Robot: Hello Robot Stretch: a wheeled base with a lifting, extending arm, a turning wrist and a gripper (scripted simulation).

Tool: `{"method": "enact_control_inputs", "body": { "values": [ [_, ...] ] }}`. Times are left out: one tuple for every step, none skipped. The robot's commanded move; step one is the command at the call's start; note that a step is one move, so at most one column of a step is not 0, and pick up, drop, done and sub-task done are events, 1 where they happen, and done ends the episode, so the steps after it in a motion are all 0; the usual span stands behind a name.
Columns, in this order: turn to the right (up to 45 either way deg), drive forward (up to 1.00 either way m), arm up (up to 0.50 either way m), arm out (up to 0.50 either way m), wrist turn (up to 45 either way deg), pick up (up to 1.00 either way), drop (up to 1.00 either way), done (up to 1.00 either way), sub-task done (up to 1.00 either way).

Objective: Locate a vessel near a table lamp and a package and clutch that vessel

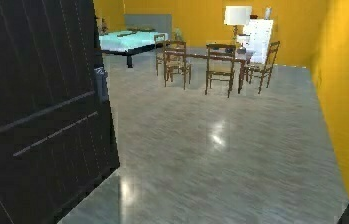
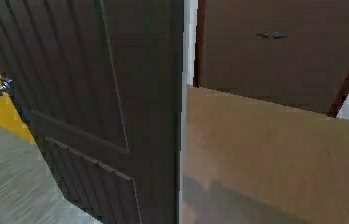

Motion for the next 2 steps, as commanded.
{"method": "enact_control_inputs", "body": {
  "values": [
    [0.0,1.0,0.0,0.0,0.0,0.0,0.0,0.0,0.0],
    [3.0,0.0,0.0,0.0,0.0,0.0,0.0,0.0,0.0]
  ]
}}
